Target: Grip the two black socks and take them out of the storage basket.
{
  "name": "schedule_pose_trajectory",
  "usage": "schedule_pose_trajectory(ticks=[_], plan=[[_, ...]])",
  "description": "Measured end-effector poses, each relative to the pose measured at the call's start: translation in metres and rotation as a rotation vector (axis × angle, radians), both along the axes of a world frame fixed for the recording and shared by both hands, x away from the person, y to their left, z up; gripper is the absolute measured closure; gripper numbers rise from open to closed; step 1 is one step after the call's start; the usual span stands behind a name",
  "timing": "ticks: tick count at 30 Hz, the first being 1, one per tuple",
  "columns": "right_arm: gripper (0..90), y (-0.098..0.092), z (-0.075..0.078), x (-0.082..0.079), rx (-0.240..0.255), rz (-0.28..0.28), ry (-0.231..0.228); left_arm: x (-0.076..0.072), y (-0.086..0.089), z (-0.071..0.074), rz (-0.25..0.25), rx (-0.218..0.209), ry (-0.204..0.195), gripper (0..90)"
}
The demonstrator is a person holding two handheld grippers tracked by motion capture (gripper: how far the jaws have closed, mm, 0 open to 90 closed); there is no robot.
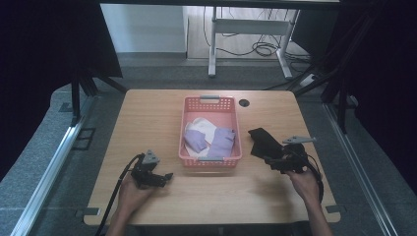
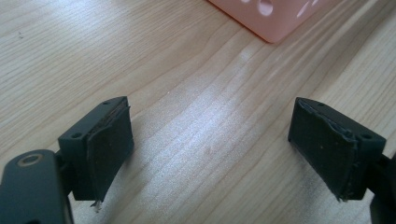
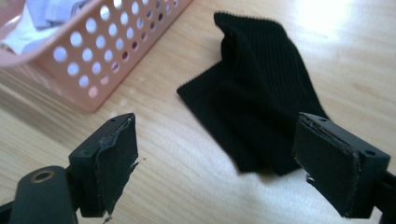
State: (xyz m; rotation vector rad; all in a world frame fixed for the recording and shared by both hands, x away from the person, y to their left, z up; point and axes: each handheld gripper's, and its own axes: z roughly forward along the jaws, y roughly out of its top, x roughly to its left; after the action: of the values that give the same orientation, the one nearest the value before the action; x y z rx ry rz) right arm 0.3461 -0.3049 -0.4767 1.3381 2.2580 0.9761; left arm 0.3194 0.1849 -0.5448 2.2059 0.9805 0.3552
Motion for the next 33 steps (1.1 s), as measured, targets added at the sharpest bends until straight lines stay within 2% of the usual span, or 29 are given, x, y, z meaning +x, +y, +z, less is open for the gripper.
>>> schedule_pose_trajectory(ticks=[12, 16, 19, 23, 28, 30, 33], plan=[[14.2, -0.009, -0.026, -0.009, -0.018, -0.001, 0.046, 0.0, 0.0, 0.0, 0.0, 0.0, 0.0, 13.7], [14.3, -0.011, -0.034, -0.01, -0.049, 0.002, 0.064, 0.0, 0.0, 0.0, -0.002, 0.002, 0.001, 13.6], [14.6, -0.013, -0.041, -0.011, -0.043, 0.003, 0.078, 0.001, 0.0, 0.0, -0.002, 0.002, 0.001, 13.6], [13.8, -0.015, -0.051, -0.011, -0.067, 0.004, 0.103, 0.001, 0.0, 0.0, -0.001, -0.001, 0.0, 13.6], [12.6, -0.017, -0.056, -0.012, -0.083, 0.015, 0.052, 0.001, 0.0, 0.0, -0.001, -0.001, -0.001, 13.6], [8.0, -0.017, -0.059, -0.012, -0.079, 0.015, 0.03, 0.001, -0.001, 0.0, -0.001, -0.001, -0.001, 13.6], [5.3, -0.017, -0.061, -0.012, -0.077, 0.016, 0.02, 0.001, -0.001, 0.0, -0.003, 0.0, -0.001, 13.6]])
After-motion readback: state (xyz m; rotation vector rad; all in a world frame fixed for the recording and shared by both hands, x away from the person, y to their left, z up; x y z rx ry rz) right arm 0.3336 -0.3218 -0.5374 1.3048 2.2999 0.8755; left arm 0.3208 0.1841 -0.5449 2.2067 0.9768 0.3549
